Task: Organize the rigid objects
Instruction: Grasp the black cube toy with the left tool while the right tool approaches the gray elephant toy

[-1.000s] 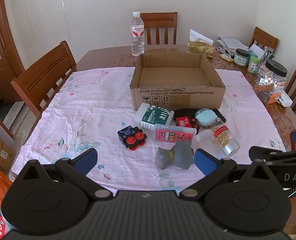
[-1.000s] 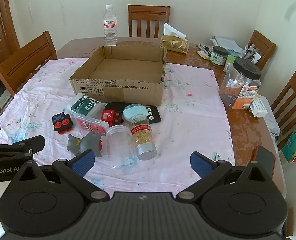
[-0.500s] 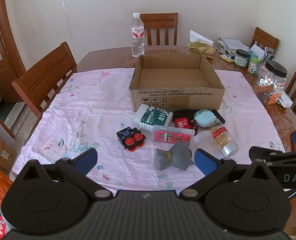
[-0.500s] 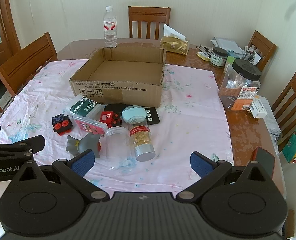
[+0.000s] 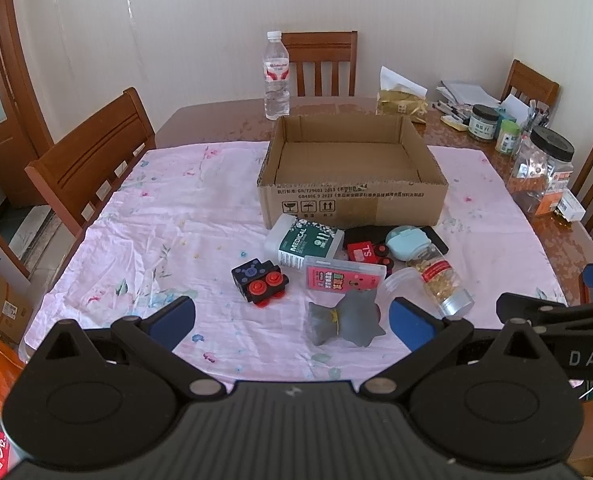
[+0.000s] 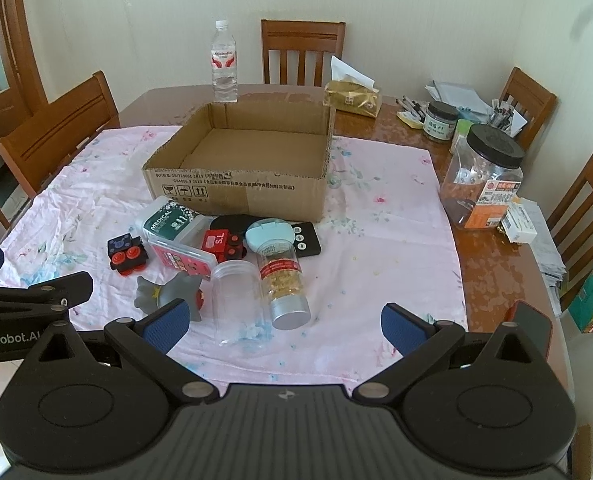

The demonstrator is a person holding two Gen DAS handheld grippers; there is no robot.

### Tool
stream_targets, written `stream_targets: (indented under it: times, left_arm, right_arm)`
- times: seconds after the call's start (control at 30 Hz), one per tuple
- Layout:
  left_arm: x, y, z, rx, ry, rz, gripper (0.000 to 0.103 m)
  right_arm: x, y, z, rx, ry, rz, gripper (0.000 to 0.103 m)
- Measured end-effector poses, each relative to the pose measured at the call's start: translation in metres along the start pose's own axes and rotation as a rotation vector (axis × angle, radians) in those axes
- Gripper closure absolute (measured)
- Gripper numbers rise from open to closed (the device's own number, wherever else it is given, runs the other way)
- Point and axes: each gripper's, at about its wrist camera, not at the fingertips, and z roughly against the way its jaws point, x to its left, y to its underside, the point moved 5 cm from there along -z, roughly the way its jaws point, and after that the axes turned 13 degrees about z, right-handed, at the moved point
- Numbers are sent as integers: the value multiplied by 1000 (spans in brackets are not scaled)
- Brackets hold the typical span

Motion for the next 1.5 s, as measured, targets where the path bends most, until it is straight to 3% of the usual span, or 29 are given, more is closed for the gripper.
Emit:
stream_targets:
  times: [0.7, 1.3, 1.4, 1.5]
  left_arm:
    - [10, -4, -27, 13, 30, -25, 1]
    - [48, -25, -117, 115, 30, -71, 1]
    - [51, -30, -137, 125, 54, -88, 1]
    - [52, -33, -158, 156, 125, -105, 1]
  right_arm:
    - [7, -6, -15, -117, -111, 81, 0]
    - [30, 4, -65, 14, -82, 21, 0]
    - [31, 3, -72, 32, -69, -1, 0]
    - [32, 1, -78, 53, -56, -17, 0]
